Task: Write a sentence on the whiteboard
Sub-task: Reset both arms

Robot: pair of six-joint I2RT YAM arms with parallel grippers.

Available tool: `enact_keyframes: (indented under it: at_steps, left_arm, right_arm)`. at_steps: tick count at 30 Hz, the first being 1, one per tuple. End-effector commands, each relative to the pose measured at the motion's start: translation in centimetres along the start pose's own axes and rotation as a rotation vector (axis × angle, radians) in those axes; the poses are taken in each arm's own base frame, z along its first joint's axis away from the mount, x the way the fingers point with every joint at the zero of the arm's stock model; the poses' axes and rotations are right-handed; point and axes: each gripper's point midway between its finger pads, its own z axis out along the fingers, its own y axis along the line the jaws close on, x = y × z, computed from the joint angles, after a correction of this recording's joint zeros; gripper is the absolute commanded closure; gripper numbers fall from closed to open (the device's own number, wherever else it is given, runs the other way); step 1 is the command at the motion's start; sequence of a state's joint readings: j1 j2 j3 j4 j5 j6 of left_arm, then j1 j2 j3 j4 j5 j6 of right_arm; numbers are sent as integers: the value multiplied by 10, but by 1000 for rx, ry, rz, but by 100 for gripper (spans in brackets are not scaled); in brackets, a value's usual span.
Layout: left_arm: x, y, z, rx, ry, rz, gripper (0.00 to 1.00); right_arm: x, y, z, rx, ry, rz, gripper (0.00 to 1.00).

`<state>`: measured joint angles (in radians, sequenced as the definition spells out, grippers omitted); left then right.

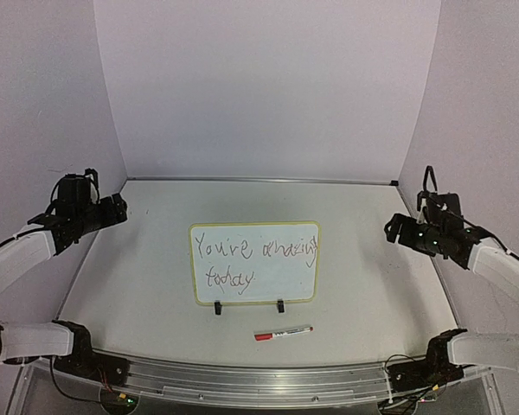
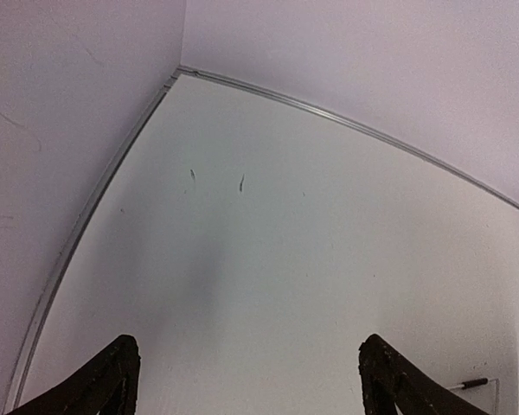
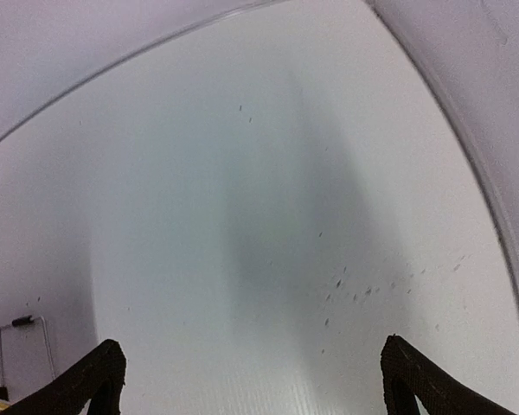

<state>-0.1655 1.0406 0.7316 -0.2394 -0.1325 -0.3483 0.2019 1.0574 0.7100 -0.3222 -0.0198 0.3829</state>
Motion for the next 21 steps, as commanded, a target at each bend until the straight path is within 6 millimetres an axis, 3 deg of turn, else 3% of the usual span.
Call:
enact_keyframes:
  at_steps: [1, 5, 11, 16, 21]
  left_arm:
    - [-64, 7, -8, -61, -300, 38, 11]
    - [-63, 22, -7, -135, -400, 99, 3]
    - [-24, 40, 4, -170, -404, 142, 0]
    - [-4, 51, 12, -208, -351, 148, 0]
    - [-2, 50, 13, -199, -357, 149, 0]
  right_arm:
    - [-46, -24, -20, 123, -284, -48, 2]
    - [-52, -41, -23, 195, -423, -55, 2]
    - [-34, -60, -19, 238, -563, -124, 2]
    - [-20, -71, -13, 285, -542, -164, 2]
    - [-20, -71, -13, 288, -540, -170, 2]
